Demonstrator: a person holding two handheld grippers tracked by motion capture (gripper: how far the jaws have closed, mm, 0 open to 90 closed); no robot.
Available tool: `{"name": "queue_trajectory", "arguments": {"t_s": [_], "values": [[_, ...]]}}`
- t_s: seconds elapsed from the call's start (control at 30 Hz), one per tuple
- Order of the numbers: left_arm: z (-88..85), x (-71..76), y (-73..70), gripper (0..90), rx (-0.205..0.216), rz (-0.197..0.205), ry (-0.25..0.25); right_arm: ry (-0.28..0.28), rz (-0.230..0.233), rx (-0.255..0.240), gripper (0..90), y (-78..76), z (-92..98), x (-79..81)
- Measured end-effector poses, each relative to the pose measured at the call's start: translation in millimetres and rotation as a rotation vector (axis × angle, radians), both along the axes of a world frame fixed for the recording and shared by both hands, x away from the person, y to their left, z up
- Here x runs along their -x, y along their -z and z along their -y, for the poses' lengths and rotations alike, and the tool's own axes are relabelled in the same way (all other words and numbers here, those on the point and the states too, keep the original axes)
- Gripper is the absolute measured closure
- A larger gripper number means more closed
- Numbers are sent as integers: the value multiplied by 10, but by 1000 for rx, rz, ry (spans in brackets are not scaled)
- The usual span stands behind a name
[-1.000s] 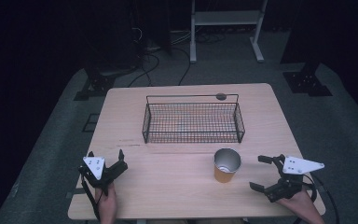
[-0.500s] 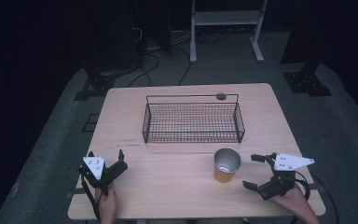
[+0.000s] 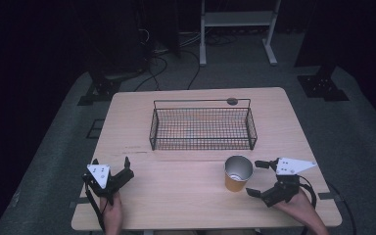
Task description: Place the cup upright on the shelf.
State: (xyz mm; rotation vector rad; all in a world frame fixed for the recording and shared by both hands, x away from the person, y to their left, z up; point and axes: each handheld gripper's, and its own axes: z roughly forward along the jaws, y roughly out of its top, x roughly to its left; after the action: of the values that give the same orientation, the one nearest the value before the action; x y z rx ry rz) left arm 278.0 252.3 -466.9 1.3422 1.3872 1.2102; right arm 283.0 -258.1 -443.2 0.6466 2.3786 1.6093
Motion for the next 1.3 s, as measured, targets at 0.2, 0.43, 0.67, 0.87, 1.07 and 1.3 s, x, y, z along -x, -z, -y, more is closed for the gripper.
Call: {"name": "queue_trajectory", "arguments": {"t_s": [0.2,0.43,0.67,0.87,1.07,1.3], "values": [[0,0,0,0,1,0,0,-1,-4,28,0,-13,-107,-83],[-1,-1,0,0,0,0,1,-23,-10,42,0,-5,-250,-141],[-3,-3,0,0,1,0,0,-29,-18,54,0,-34,-340,-181],[-6,-3,0,0,3,-1,1,-39,-32,72,55,-66,-384,-215],[-12,-2,0,0,7,-1,2,-45,-32,63,89,-77,-381,-229],[-13,-3,0,0,8,-1,1,-31,-35,59,92,-76,-384,-244]]}}
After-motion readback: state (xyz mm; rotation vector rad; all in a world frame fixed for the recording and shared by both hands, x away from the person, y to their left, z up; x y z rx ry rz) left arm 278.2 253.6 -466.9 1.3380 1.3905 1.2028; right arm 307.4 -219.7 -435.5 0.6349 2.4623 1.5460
